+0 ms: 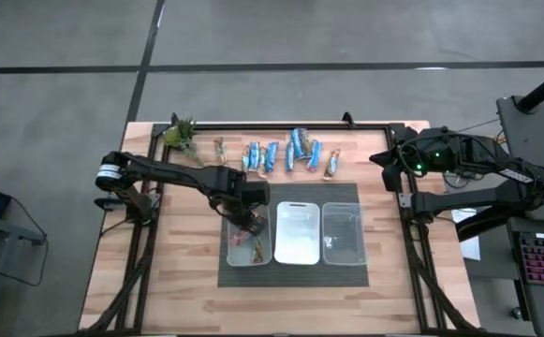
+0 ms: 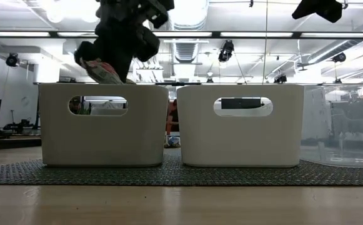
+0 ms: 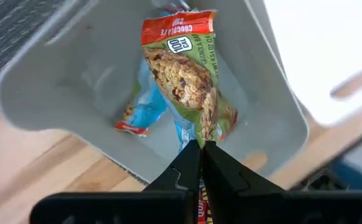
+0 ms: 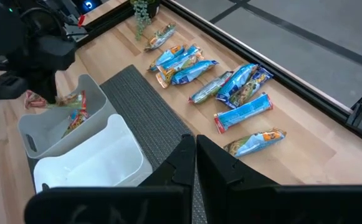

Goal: Pick and place Granola Bars by type
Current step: Put the red granola bar into the gray bin, then put the orange granola bar into the transparent bin

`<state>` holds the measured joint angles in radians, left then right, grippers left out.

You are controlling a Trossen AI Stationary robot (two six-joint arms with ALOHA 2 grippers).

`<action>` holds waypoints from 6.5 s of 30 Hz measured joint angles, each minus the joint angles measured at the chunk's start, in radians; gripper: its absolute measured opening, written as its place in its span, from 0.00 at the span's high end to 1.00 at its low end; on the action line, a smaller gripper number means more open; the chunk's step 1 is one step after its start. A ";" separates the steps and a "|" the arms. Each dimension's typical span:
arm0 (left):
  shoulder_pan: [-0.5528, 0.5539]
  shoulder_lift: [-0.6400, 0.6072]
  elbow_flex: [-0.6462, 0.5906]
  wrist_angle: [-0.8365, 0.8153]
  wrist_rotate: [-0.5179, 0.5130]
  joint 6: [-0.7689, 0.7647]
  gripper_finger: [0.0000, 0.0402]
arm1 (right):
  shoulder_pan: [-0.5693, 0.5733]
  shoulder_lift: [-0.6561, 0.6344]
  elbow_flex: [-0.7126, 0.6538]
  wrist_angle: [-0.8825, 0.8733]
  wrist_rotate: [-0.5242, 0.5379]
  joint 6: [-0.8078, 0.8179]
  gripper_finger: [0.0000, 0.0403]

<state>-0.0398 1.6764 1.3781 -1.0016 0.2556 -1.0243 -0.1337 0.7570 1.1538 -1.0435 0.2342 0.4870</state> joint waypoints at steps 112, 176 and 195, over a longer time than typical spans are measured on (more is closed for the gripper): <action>-0.043 -0.411 -0.271 0.722 -0.665 0.539 1.00 | 0.000 0.014 0.000 0.009 -0.003 -0.027 0.98; 0.124 -0.680 -0.449 0.773 -0.664 0.667 1.00 | -0.280 0.602 0.285 0.113 -0.138 0.045 0.74; 0.125 -0.680 -0.449 0.773 -0.664 0.658 1.00 | -0.339 0.946 0.359 0.192 -0.210 0.091 0.32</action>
<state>0.0849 0.9964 0.9291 -0.2289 -0.4088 -0.3662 -0.4724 1.7032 1.5124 -0.8519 0.0238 0.5775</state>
